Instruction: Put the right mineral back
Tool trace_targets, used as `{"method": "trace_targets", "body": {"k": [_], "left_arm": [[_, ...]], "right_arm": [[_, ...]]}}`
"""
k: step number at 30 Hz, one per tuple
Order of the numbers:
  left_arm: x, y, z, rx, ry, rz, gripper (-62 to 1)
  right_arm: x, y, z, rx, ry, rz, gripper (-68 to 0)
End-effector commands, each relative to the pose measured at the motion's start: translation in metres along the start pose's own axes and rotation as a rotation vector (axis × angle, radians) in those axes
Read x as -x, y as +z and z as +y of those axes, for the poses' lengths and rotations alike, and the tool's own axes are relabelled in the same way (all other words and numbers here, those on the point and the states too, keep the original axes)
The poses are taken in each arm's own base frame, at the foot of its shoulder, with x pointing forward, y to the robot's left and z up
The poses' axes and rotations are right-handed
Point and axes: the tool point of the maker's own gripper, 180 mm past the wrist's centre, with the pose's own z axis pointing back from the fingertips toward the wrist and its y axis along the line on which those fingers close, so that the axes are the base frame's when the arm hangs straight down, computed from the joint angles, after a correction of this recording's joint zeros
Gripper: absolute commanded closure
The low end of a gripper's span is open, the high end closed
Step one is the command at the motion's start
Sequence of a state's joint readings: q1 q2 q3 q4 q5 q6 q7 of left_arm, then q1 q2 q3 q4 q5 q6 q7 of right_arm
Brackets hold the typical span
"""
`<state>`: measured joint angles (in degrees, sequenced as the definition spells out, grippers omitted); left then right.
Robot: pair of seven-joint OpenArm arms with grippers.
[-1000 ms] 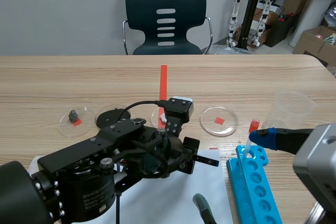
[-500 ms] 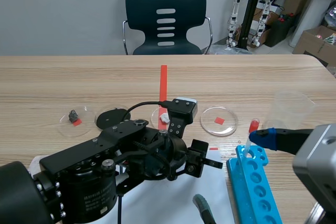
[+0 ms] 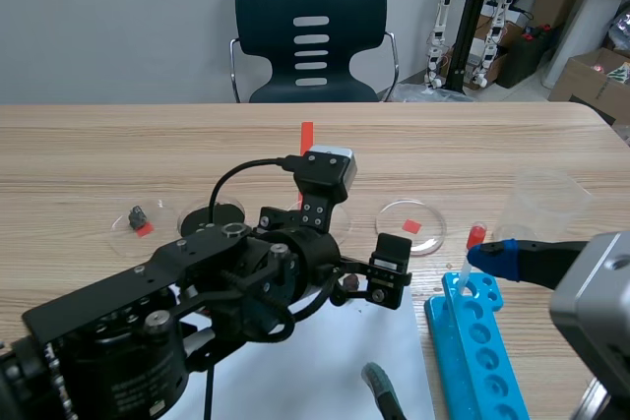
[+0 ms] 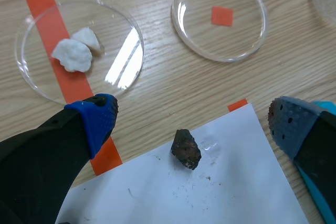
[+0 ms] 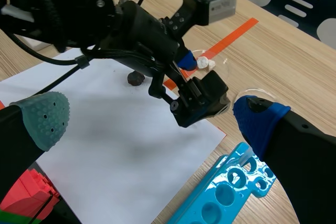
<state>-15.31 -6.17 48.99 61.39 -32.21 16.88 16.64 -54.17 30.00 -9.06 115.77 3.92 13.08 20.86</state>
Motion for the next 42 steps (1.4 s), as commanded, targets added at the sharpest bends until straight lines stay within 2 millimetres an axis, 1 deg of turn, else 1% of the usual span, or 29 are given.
{"method": "trace_targets", "body": {"k": [1,6,10,17,18,42], "left_arm": [[-0.003,0.007,-0.004,0.014,0.010,-0.044,-60.3],[-0.010,0.024,0.005,0.001,0.030,-0.142,-60.2],[-0.012,0.030,0.011,-0.017,0.044,-0.195,-60.2],[-0.010,0.029,0.010,-0.016,0.043,-0.185,-60.5],[-0.010,0.029,0.010,-0.016,0.043,-0.185,-62.3],[-0.011,0.029,0.010,-0.016,0.042,-0.189,-62.3]], "right_arm": [[-0.011,-0.001,-0.003,0.008,0.003,-0.036,-67.9],[-0.011,-0.001,-0.003,0.008,0.003,-0.036,-67.9],[-0.011,-0.001,-0.003,0.008,0.003,-0.036,-67.9],[-0.011,-0.001,-0.003,0.008,0.003,-0.036,-67.9],[-0.011,-0.001,-0.003,0.008,0.003,-0.036,-67.9],[-0.011,-0.001,-0.003,0.008,0.003,-0.036,-67.9]]}}
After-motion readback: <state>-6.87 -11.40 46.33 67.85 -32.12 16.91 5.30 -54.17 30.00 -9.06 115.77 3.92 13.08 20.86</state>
